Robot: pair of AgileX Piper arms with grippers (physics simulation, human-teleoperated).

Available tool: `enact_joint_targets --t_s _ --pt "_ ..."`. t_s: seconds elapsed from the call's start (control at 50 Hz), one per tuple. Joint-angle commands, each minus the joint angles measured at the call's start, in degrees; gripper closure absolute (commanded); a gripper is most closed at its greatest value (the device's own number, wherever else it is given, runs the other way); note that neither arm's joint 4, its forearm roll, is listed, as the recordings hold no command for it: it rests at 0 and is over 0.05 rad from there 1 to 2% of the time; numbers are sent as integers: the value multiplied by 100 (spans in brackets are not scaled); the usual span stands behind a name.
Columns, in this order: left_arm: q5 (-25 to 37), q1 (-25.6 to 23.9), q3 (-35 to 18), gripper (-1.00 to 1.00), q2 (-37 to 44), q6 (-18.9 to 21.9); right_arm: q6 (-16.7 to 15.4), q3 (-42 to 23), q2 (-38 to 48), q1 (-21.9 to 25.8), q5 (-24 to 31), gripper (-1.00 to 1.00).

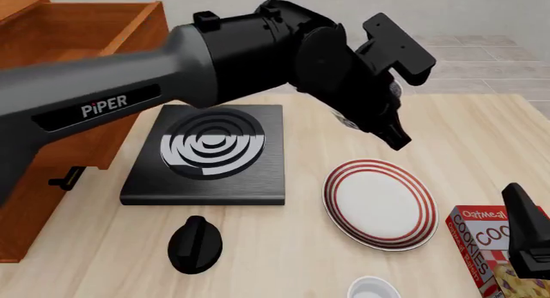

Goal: Pick the akita bowl in the top layer of the wooden cabinet and place it on the plate.

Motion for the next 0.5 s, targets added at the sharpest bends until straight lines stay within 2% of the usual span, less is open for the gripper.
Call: enact_joint_targets --t_s 0.02,0.16,0.28,0.5 --pt "-94 -53 -135 100 212 -90 -8 -5 0 3 -5 -100" --pt "-110 -27 -291 100 401 -210 -9 -7 0 3 -4 -100" --pt "-268 21 -157 100 500 -251 -2 0 0 0 -3 -100" --pt "-370 24 -162 100 678 -558 -3 14 0 -5 -4 -100"
